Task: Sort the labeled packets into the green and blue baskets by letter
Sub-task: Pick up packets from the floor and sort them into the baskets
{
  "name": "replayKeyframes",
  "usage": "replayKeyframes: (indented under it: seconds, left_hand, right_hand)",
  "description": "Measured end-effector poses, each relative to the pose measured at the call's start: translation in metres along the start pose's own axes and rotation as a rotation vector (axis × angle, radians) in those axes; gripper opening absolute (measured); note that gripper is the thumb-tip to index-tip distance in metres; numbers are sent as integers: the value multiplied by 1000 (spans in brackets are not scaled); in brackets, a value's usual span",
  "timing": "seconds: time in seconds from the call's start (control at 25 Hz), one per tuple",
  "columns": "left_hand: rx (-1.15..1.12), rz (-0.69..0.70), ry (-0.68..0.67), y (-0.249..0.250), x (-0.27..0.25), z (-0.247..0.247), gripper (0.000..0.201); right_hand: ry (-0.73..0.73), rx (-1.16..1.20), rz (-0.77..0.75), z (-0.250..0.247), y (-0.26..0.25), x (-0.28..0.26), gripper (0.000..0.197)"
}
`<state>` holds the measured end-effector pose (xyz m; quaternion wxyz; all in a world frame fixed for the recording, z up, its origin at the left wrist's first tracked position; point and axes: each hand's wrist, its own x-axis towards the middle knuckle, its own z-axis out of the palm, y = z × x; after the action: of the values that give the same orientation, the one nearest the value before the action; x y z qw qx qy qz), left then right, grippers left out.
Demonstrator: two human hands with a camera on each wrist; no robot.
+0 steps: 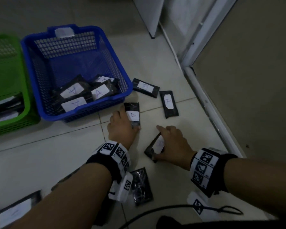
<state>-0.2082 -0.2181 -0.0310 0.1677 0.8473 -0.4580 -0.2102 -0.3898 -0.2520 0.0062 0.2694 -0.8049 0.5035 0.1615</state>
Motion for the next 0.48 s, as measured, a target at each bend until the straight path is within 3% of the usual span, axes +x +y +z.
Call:
replayKeyframes:
  seconds: [0.12,0.2,0.36,0.48]
  left_hand:
    - [-181,-58,-6,1,5,6,92]
    - [-255,-71,-81,-4,6,3,70]
    - [-382,108,-171,-14,1,-23,31]
    - [-545,258,-36,-17,-6,-52,32]
  right_hand:
    - [71,-25,-22,0,2,2,110]
    - [68,134,10,-6,-3,6,96]
    - [20,455,-76,-28,-13,15,35]
    - [64,709,-73,-42,-31,22,17]
